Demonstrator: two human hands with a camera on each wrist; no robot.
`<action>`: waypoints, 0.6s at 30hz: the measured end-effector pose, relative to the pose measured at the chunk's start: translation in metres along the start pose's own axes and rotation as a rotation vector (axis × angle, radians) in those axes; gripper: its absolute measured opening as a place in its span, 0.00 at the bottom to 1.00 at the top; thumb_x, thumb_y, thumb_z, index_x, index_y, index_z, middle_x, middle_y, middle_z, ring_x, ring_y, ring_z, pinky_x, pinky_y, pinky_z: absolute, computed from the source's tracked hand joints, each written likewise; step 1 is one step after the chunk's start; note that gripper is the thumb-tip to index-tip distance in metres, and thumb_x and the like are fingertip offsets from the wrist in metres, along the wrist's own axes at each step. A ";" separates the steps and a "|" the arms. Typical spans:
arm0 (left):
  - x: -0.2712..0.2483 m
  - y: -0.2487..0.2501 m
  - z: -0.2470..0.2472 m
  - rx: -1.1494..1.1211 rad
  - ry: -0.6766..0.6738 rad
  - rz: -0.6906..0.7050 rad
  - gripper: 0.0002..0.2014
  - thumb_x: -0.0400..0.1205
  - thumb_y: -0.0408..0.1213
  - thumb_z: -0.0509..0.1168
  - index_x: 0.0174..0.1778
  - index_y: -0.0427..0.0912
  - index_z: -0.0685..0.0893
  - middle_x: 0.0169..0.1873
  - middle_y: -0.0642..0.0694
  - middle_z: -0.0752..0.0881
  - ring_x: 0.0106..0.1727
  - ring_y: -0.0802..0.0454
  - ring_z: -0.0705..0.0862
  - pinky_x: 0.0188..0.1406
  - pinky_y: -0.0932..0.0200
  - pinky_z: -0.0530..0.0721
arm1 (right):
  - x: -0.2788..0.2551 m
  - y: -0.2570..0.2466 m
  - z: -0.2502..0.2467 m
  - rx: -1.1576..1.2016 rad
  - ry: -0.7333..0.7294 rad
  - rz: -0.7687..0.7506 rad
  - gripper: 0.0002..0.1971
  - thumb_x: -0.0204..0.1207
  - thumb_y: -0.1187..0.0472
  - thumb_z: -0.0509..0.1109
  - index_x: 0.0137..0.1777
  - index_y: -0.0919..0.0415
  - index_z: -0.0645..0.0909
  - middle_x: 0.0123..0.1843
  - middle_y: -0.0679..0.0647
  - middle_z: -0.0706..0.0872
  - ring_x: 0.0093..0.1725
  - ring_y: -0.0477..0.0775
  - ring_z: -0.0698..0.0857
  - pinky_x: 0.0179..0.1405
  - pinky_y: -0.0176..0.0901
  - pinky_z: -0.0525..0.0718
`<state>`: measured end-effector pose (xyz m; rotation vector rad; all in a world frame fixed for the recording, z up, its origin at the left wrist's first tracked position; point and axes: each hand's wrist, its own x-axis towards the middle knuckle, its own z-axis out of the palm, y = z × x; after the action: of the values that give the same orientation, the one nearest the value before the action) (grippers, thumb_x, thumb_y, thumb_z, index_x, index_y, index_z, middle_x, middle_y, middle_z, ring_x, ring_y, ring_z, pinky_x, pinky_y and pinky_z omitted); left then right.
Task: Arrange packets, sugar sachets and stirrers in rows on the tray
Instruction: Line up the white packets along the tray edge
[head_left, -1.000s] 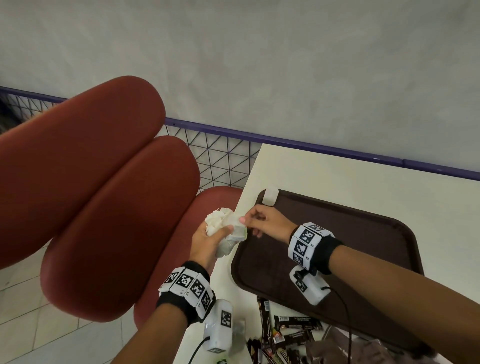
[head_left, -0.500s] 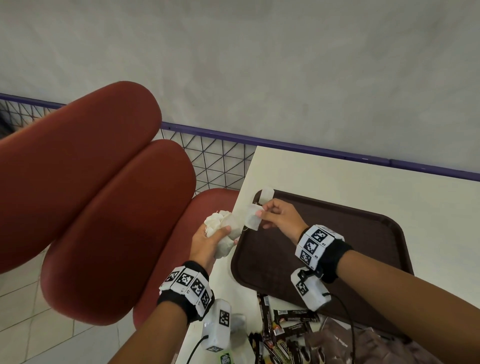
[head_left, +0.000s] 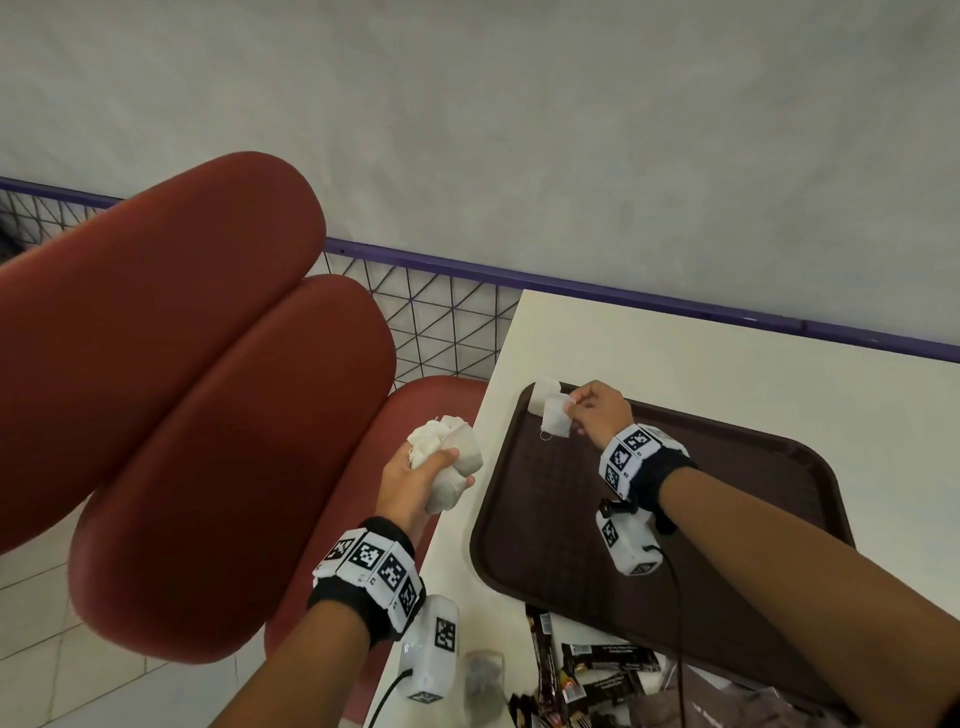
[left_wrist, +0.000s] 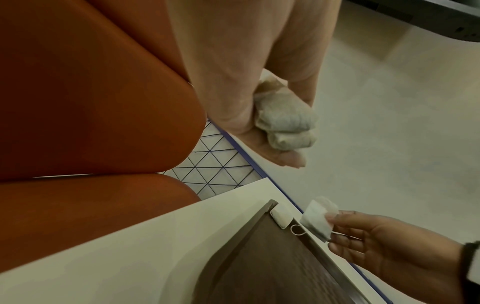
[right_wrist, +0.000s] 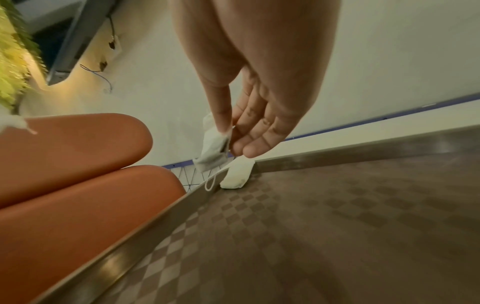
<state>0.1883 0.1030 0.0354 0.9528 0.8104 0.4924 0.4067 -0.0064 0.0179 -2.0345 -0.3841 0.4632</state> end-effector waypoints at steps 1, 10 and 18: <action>0.001 -0.001 0.000 0.005 -0.004 -0.002 0.18 0.76 0.25 0.68 0.62 0.38 0.80 0.59 0.34 0.84 0.51 0.35 0.87 0.28 0.59 0.86 | 0.005 0.002 0.004 -0.008 0.010 0.017 0.14 0.73 0.69 0.71 0.32 0.52 0.73 0.40 0.61 0.83 0.36 0.58 0.82 0.39 0.46 0.82; 0.016 -0.003 -0.004 -0.001 -0.004 -0.026 0.14 0.77 0.26 0.67 0.56 0.44 0.82 0.59 0.33 0.84 0.51 0.32 0.86 0.25 0.61 0.83 | 0.041 0.009 0.036 -0.074 0.053 0.082 0.15 0.72 0.69 0.69 0.30 0.51 0.71 0.39 0.59 0.82 0.39 0.57 0.81 0.33 0.39 0.77; 0.018 -0.001 -0.006 -0.017 -0.006 -0.020 0.15 0.77 0.27 0.68 0.58 0.45 0.82 0.60 0.36 0.84 0.54 0.34 0.86 0.32 0.57 0.86 | 0.046 0.011 0.050 -0.155 0.077 0.090 0.10 0.75 0.72 0.62 0.55 0.67 0.78 0.46 0.59 0.78 0.46 0.57 0.78 0.45 0.45 0.78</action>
<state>0.1943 0.1178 0.0255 0.9294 0.8089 0.4778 0.4239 0.0468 -0.0221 -2.2205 -0.2900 0.4196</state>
